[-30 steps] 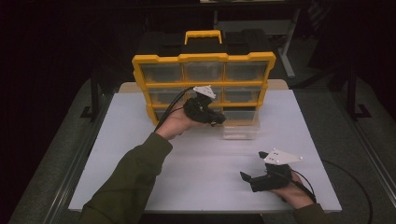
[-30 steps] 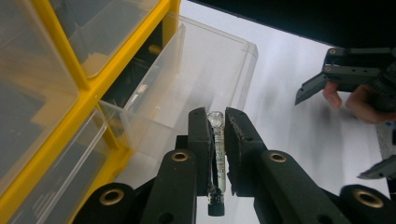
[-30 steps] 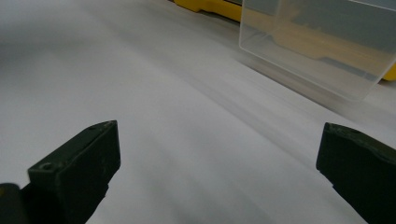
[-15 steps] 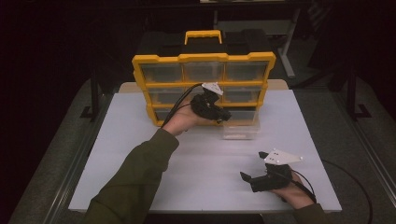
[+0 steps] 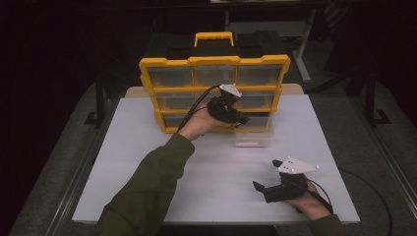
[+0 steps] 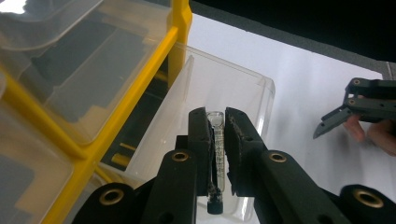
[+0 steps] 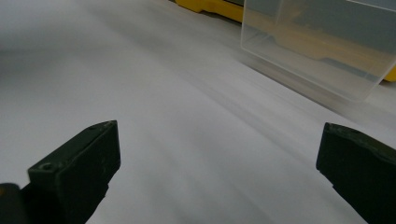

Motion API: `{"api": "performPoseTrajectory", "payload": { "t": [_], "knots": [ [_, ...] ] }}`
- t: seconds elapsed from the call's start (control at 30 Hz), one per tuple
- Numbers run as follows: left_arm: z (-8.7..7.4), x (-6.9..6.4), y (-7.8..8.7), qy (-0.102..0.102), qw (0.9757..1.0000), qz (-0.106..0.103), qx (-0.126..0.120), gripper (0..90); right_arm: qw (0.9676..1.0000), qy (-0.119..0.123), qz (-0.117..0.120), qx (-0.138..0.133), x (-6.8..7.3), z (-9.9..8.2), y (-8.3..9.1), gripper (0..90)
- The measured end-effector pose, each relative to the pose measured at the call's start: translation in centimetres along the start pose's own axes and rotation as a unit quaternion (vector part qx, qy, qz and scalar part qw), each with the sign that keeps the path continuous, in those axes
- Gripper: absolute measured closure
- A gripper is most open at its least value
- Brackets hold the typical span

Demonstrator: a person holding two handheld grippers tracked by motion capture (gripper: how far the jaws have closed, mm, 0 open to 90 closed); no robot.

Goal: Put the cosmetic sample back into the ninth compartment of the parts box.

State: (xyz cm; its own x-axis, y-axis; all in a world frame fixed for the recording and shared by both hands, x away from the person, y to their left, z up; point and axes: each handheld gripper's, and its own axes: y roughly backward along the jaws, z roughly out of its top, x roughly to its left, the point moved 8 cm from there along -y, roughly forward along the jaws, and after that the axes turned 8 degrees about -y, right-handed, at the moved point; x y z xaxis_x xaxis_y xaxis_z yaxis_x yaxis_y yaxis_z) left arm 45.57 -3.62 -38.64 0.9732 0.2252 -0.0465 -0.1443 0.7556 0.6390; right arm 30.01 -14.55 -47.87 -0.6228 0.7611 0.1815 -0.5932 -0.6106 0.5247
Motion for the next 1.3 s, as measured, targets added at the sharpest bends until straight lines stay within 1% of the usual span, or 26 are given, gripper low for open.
{"api": "performPoseTrajectory", "payload": {
  "t": [0.1,0.13,0.17,0.2,0.27,0.4,0.47,0.57,0.63,0.8,0.93,1.0,1.03,1.13,1.2,1.3],
  "knots": [
    [0.1,0.0,-0.5,-0.002,1.0000,-0.001,0.002,81.3,1.0000,0.001,0.000,0.000,0.0,0.0,0.0,0.0],
    [0.0,0.0,-0.6,-0.007,0.9999,-0.002,0.008,81.3,1.0000,0.000,0.000,0.000,0.0,0.0,0.0,0.0],
    [0.1,-0.1,-0.8,-0.002,1.0000,-0.002,0.005,81.3,1.0000,0.000,0.000,0.000,0.0,0.0,0.0,0.0],
    [0.0,-0.1,-0.9,-0.005,0.9999,-0.001,0.009,81.3,1.0000,-0.002,0.000,0.000,0.0,0.0,0.0,0.0],
    [0.0,-0.1,-1.2,-0.002,1.0000,-0.003,0.008,81.3,1.0000,-0.001,0.000,0.001,0.0,-0.1,0.0,0.0],
    [-0.4,0.0,-1.7,0.000,0.9999,-0.004,0.016,81.3,1.0000,-0.001,-0.001,-0.002,-0.2,0.0,0.1,0.0],
    [-0.5,0.1,-1.8,-0.002,0.9998,-0.004,0.020,81.3,1.0000,0.001,0.000,-0.001,-0.1,0.0,0.1,0.0],
    [-0.8,0.1,-2.1,0.002,0.9997,-0.004,0.024,81.3,1.0000,0.000,-0.001,0.000,-0.1,0.0,0.1,0.0],
    [-0.9,0.0,-2.4,-0.002,0.9995,-0.002,0.032,81.2,1.0000,0.000,0.000,0.001,0.0,-0.1,0.1,0.0],
    [-1.2,-0.1,-2.8,-0.009,0.9991,0.000,0.041,81.0,1.0000,0.000,-0.001,0.000,0.0,0.0,0.1,0.0],
    [-1.2,0.0,-2.8,-0.013,0.9991,0.005,0.040,80.4,1.0000,0.000,0.000,0.001,0.0,-0.1,0.1,0.0],
    [-1.0,-0.1,-2.7,-0.012,0.9993,0.007,0.036,76.8,1.0000,0.000,0.000,0.000,0.0,-0.1,0.1,0.0],
    [-1.0,-0.1,-2.6,-0.014,0.9992,0.008,0.035,75.5,1.0000,0.000,0.000,0.000,0.0,-0.1,0.1,0.0],
    [-0.8,-0.3,-2.4,-0.013,0.9994,0.006,0.032,75.4,1.0000,0.000,0.000,0.001,0.0,-0.1,0.1,0.0],
    [-0.7,-0.5,-2.1,-0.014,0.9994,0.001,0.031,78.4,1.0000,0.000,0.000,0.001,0.0,-0.1,0.1,0.0],
    [-0.5,-0.9,-1.8,-0.011,0.9995,-0.007,0.028,84.8,1.0000,0.002,0.000,0.001,0.0,-0.1,0.1,0.0]
  ]
}}
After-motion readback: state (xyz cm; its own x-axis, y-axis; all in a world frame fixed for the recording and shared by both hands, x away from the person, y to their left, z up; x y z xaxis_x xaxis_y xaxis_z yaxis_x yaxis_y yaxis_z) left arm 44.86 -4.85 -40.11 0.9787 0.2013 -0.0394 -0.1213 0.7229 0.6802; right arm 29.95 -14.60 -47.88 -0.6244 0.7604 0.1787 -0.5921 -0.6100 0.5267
